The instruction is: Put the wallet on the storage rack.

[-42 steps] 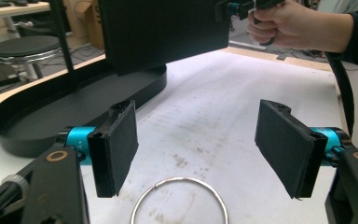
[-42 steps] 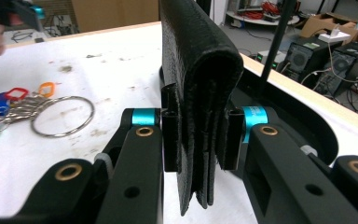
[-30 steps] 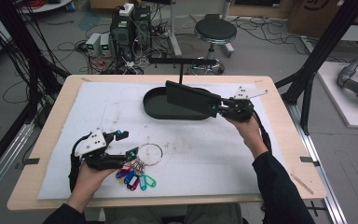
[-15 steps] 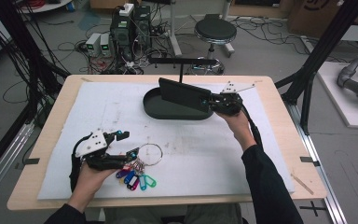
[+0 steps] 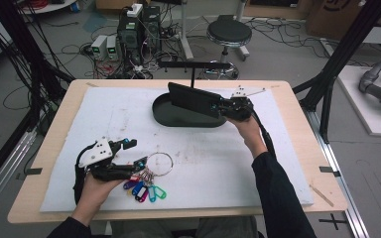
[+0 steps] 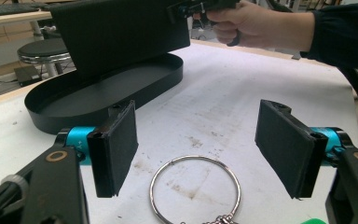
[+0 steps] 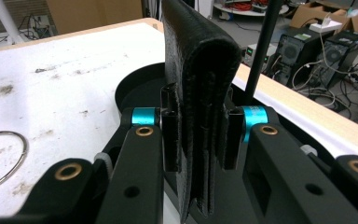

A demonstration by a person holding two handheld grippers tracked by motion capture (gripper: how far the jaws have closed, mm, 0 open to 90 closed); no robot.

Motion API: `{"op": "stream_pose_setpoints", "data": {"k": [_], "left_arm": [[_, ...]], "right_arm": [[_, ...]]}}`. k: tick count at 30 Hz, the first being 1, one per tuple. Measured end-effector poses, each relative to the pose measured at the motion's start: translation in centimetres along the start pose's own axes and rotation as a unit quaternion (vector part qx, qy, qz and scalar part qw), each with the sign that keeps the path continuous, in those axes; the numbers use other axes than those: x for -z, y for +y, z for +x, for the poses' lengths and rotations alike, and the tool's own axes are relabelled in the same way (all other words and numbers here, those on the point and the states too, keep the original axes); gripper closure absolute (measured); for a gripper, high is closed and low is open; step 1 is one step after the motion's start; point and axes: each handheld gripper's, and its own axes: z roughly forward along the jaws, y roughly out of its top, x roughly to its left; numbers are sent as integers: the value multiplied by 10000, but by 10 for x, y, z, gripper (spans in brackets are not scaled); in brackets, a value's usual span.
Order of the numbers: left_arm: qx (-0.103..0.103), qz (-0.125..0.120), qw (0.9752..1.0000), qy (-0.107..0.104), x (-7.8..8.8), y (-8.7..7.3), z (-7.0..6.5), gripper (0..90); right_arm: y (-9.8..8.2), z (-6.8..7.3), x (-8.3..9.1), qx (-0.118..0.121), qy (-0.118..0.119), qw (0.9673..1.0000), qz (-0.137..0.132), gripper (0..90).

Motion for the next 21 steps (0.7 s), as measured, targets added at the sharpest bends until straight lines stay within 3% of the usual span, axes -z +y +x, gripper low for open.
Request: {"op": "stream_pose_setpoints", "data": {"k": [4,11,15,21], "left_arm": [[19,-32,10000,-16,0,0,0,295],[68,26,10000,-47,-2,-3,1,295],[58,29,10000,-54,-2,-4,0,295],[66,30,10000,-68,-2,-5,0,295]], "right_arm": [[-4,-4,-10,-106,-12,9999,27,764],[-4,-3,-22,-86,6,10000,11,764],[-11,-7,-31,-147,-18,9998,130,764],[-14,-11,-39,-199,-42,9998,14,764]]}}
